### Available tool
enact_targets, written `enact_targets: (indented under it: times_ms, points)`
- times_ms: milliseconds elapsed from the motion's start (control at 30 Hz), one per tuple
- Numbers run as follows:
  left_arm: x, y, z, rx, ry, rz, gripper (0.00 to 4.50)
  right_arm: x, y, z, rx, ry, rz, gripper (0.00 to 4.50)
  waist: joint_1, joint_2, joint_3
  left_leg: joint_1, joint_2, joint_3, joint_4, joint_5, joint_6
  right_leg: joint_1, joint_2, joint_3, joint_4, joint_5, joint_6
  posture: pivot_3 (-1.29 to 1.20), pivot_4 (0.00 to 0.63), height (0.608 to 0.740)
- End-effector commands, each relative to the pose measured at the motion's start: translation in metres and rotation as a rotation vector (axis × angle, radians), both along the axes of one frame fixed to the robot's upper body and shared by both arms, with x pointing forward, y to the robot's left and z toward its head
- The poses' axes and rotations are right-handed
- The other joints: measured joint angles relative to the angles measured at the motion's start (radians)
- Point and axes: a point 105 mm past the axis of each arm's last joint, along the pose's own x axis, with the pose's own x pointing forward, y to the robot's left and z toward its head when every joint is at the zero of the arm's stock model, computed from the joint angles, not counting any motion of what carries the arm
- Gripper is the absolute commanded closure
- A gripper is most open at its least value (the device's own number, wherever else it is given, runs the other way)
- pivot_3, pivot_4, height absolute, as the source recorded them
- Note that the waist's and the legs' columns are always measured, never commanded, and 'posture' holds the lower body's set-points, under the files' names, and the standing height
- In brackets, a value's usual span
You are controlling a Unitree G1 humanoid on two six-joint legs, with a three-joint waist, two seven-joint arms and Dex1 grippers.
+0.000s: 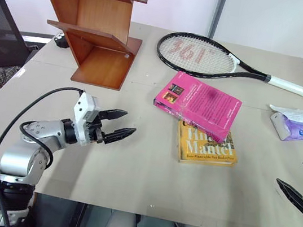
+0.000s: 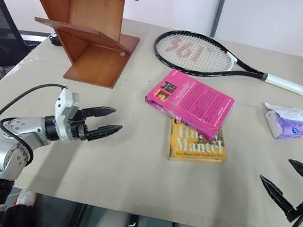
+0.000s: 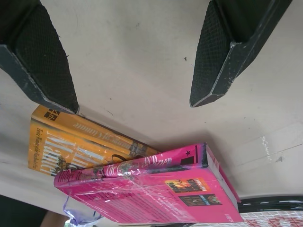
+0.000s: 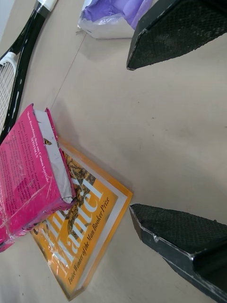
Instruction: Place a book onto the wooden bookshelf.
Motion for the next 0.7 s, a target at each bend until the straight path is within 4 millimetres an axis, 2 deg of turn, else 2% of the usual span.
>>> enact_targets:
  times_ms: [33, 133, 333, 467, 567, 700]
  points:
    - [0.004, -0.006, 0.012, -0.006, -0.056, -0.015, 0.64, 0.006, 0.004, 0.009, -0.017, -0.063, -0.017, 0.03, 0.000, 0.000, 0.000, 0.000, 0.000, 0.000, 0.000, 0.000, 0.000, 0.000, 0.000, 0.000, 0.000, 0.000, 0.000, 0.00, 0.150, 0.740]
    - [0.010, -0.012, 0.024, -0.012, -0.112, -0.029, 0.64, 0.020, 0.015, 0.015, -0.032, -0.122, -0.032, 0.03, 0.000, 0.000, 0.000, 0.000, 0.000, 0.000, 0.000, 0.000, 0.000, 0.000, 0.000, -0.001, 0.000, 0.000, 0.000, 0.00, 0.150, 0.740]
    - [0.012, -0.023, 0.032, 0.016, -0.187, -0.057, 0.64, 0.043, 0.033, 0.023, -0.074, -0.133, -0.021, 0.03, -0.001, 0.001, -0.001, -0.001, -0.001, 0.000, 0.000, 0.000, 0.000, 0.000, 0.000, -0.001, 0.000, -0.001, 0.001, 0.00, 0.150, 0.740]
    - [0.010, -0.033, 0.032, -0.075, -0.060, -0.035, 0.64, 0.079, 0.038, 0.019, -0.076, -0.078, -0.077, 0.03, -0.005, 0.001, -0.001, 0.000, -0.001, 0.000, 0.001, 0.000, 0.000, 0.001, 0.001, -0.001, 0.001, 0.000, 0.001, 0.00, 0.150, 0.740]
    - [0.005, -0.039, 0.026, -0.038, -0.027, -0.022, 0.64, 0.107, 0.044, 0.008, -0.069, -0.021, -0.108, 0.83, -0.004, 0.001, -0.001, 0.000, -0.001, -0.001, 0.002, 0.000, 0.000, 0.001, 0.001, -0.001, 0.002, 0.000, 0.001, 0.00, 0.150, 0.740]
    - [0.000, -0.042, 0.028, -0.012, -0.097, -0.031, 0.64, 0.141, 0.053, 0.005, -0.094, -0.013, -0.138, 2.79, -0.001, 0.001, -0.001, -0.001, -0.001, -0.001, 0.002, 0.000, 0.000, 0.000, 0.001, -0.001, 0.001, -0.001, 0.001, 0.00, 0.150, 0.740]
